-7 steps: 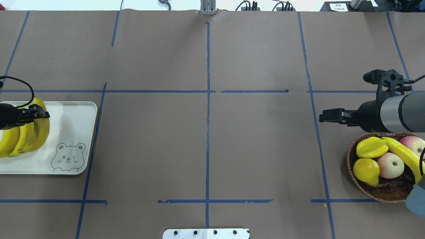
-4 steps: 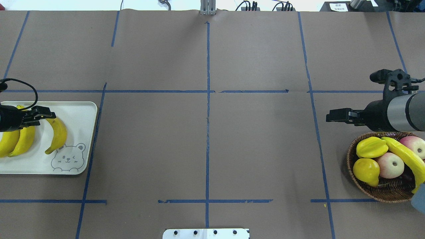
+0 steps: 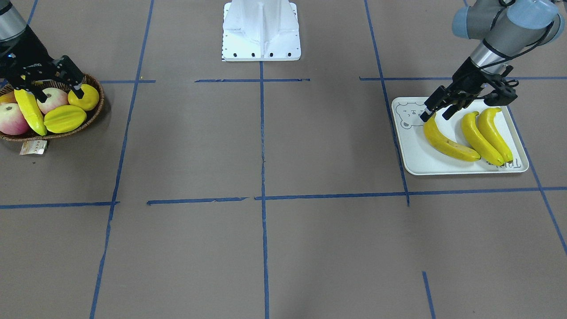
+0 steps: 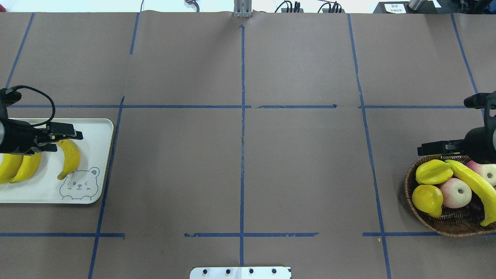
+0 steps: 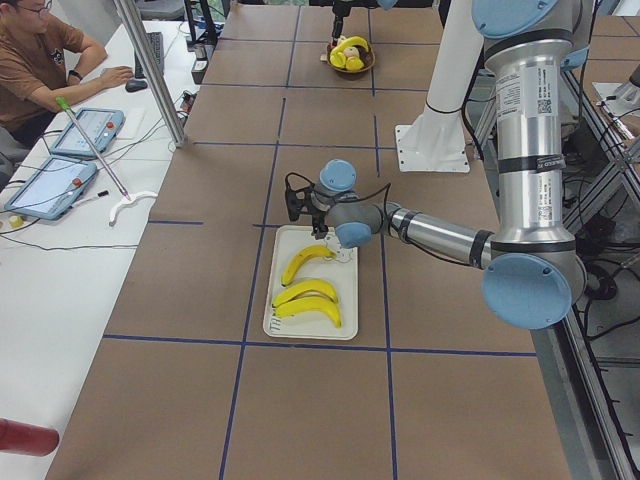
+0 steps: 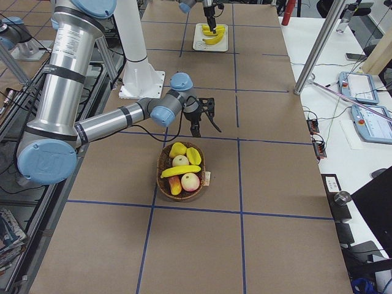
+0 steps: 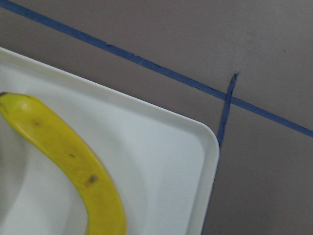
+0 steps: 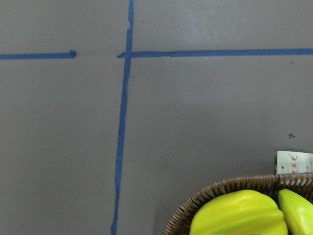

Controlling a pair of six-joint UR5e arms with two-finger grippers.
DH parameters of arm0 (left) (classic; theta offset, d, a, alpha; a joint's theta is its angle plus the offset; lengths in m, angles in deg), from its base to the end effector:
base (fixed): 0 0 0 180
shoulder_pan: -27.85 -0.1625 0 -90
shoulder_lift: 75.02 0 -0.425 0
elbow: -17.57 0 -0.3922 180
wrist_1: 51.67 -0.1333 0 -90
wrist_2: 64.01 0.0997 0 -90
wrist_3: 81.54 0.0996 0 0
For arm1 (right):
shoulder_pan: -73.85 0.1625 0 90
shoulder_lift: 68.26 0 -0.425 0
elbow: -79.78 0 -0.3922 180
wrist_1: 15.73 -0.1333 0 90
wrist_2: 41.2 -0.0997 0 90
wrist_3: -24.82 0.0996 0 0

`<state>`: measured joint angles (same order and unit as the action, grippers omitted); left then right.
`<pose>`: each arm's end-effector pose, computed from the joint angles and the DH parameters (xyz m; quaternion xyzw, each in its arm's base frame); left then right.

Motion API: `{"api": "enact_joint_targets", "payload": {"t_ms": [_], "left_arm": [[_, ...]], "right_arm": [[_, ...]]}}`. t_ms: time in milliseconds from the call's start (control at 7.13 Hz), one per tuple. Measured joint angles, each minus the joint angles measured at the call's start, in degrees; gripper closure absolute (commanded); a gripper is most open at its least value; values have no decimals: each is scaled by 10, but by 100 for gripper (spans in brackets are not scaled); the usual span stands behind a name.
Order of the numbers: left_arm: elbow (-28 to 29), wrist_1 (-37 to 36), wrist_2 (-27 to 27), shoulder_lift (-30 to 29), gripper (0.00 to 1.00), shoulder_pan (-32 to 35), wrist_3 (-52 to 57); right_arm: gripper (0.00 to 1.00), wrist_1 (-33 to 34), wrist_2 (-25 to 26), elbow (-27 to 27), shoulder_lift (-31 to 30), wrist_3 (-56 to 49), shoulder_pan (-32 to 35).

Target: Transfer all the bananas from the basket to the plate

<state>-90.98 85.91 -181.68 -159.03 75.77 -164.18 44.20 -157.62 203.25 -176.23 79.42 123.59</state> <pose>0.2468 -0.4032 0.4573 0.0424 0.5270 -0.1789 0.8297 -0.1779 -0.3477 0.4532 0.0999 -0.4202 0.0242 0.9016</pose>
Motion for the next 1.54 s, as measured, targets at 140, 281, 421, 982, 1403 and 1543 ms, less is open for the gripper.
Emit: {"api": "enact_joint_targets", "payload": {"t_ms": [140, 281, 421, 982, 1403, 1543], "left_arm": [[-26, -45, -4, -17, 1, 0, -1], [-40, -70, -5, -30, 1, 0, -2], [-46, -81, -5, -36, 1, 0, -3], [-51, -86, -5, -39, 1, 0, -3], [-54, -86, -6, -39, 1, 1, -3], [-55, -86, -6, -39, 1, 2, -3]], "right_arm": [[0, -29, -38, -16, -31, -38, 27], [0, -80, -61, -44, -69, -76, 45], [0, -150, -76, -87, -101, -103, 56], [0, -268, -96, -192, -127, -122, 61], [2, -270, -113, -195, -123, -122, 59], [3, -270, -115, -196, -123, -121, 58]]}}
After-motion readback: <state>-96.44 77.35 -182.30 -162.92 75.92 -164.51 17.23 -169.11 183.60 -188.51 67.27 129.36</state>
